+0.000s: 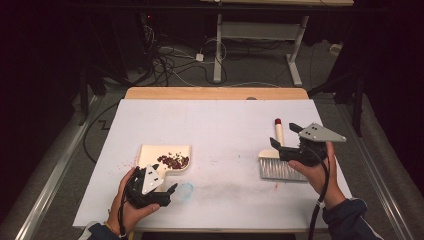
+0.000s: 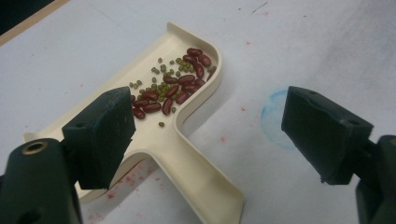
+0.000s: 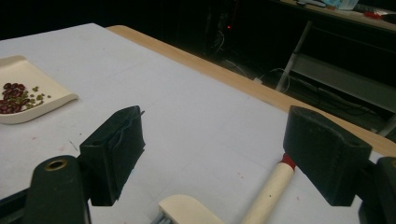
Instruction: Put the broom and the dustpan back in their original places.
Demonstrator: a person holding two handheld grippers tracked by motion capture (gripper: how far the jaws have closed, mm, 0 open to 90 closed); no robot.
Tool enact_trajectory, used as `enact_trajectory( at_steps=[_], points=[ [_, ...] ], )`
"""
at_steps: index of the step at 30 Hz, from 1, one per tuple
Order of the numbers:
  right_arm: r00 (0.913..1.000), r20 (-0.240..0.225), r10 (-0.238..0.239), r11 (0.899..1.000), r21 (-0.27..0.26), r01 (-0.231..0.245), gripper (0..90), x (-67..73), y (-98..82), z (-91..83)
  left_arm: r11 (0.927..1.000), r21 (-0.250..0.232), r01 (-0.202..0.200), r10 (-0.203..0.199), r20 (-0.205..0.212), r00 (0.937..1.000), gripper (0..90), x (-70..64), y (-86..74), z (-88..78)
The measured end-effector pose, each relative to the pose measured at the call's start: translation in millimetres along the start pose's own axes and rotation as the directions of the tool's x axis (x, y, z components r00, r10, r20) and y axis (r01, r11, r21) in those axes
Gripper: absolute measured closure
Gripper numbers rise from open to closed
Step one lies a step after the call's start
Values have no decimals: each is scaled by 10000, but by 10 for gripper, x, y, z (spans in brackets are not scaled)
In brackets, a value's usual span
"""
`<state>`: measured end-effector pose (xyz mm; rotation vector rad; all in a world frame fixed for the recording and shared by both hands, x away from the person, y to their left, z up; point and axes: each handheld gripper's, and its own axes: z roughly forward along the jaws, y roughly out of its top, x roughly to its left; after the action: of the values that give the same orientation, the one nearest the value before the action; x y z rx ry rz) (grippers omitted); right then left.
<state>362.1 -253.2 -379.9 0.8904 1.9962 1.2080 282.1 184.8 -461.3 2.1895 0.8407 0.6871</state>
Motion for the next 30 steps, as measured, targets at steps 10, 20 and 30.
enact_trajectory(
  at_steps=[10,20,30],
  points=[
    [9992,-237,-328,9995,-1,328,206,100,-26,-117,9998,176,-79,81,-120,9999,173,-13,4,13],
    [9984,-238,-517,9987,-19,517,206,137,-91,-211,9998,128,-135,136,-113,9998,173,-11,4,3],
    [9976,-137,-675,9977,-25,675,210,140,-219,-285,9998,166,-133,136,-160,9998,173,-15,5,15]
  ],
)
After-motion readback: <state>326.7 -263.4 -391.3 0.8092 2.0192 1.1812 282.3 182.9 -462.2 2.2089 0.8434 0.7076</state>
